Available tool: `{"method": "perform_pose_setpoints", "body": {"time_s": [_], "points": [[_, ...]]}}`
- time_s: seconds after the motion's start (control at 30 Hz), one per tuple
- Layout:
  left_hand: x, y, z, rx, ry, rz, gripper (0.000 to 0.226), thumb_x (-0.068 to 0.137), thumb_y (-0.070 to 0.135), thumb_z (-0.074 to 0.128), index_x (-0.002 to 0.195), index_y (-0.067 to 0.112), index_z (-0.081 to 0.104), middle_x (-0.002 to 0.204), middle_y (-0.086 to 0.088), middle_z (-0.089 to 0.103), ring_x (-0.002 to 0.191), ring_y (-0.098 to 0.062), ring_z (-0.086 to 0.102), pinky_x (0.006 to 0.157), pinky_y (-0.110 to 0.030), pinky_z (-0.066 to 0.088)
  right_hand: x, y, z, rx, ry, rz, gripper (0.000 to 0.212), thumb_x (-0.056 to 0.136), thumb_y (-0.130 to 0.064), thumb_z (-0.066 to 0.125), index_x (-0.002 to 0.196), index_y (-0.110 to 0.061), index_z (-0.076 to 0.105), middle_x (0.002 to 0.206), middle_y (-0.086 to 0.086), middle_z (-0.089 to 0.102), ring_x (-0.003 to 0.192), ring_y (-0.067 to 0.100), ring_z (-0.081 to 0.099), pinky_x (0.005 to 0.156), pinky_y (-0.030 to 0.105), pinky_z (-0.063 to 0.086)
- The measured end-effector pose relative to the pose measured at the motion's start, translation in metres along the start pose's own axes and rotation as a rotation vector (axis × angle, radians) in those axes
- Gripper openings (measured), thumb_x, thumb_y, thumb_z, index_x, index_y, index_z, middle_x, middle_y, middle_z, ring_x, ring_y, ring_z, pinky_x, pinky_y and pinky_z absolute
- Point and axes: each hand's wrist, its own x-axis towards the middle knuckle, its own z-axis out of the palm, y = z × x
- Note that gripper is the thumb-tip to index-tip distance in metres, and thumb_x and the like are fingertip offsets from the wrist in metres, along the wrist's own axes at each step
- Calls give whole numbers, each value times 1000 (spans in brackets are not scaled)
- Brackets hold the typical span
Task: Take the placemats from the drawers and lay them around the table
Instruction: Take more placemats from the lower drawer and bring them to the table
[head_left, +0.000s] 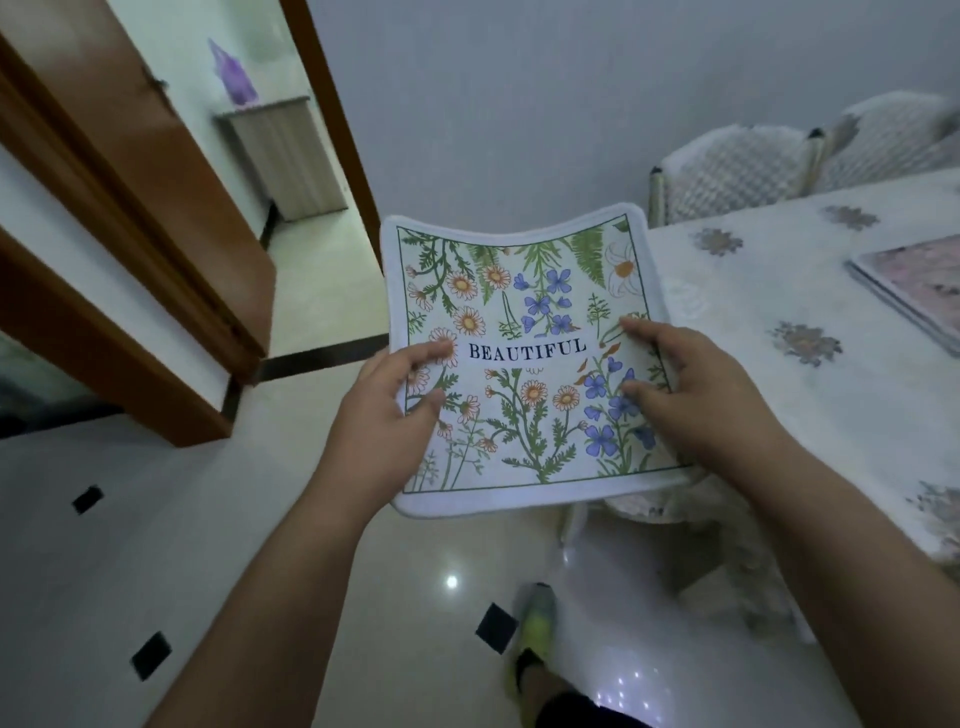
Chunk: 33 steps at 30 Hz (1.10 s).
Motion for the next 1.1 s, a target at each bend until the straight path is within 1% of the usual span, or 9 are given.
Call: {"method": "perform_pose_setpoints", "body": {"time_s": [0.13,0.27,0.37,0.53,0.7,0.87,0.97,1.07,1.1], "points": [[81,-3,10,33,-49,51,42,98,11,63,129,40,63,129,16,51,115,3,52,79,7,39,69,-3,20,73,90,29,63,89,-15,70,144,-39,50,143,-4,51,126,17,51,100,24,36],[154,-6,-3,45,-88,37,51,95,9,65,130,46,59,130,19,50,118,-4,57,90,-26,58,139,-18,41,158,127,42,63,89,-12,70,143,-38,52,143,-3,51,126,18,53,100,24,37],[205,-12,-14,-27,-125,9,53,92,8,68,126,49,61,137,16,55,116,-9,63,86,-36,63,183,-33,46,147,139,33,64,88,-11,70,143,-38,51,141,-2,52,124,18,53,97,21,35],[283,-17,-5,-87,-200,11,43,93,12,70,119,47,66,131,13,63,103,-9,70,74,-30,64,238,-38,42,111,232,90,63,89,-13,69,143,-40,50,138,-6,52,124,13,51,97,22,35],[369,-23,35,-165,-454,88,63,90,3,70,126,54,57,131,17,61,104,-7,70,75,-31,64,263,-20,42,89,407,273,62,91,-13,68,143,-42,50,136,-8,51,114,8,48,99,27,42],[444,-29,82,-102,-909,202,85,84,2,71,125,70,41,127,28,58,104,-8,71,84,-38,62,254,-7,53,82,597,512,61,91,-13,68,140,-45,52,132,-11,53,112,10,53,95,29,47],[473,-33,113,-12,-1072,312,74,88,7,70,130,61,44,134,21,58,107,-3,68,88,-35,61,241,-5,72,130,720,651,59,91,-12,66,139,-45,53,128,-11,52,108,13,60,89,32,56],[483,-29,147,-34,-1098,359,54,92,9,70,125,51,59,135,18,59,114,-6,64,94,-36,58,222,-1,88,179,830,798,57,92,-10,65,138,-41,54,129,-8,51,91,2,60,67,14,52],[483,-27,159,-58,-1121,339,53,93,10,69,125,51,61,136,17,59,116,-7,63,96,-37,57,214,3,93,195,853,839,57,91,-9,64,138,-40,55,131,-6,51,93,3,60,69,14,52]]}}
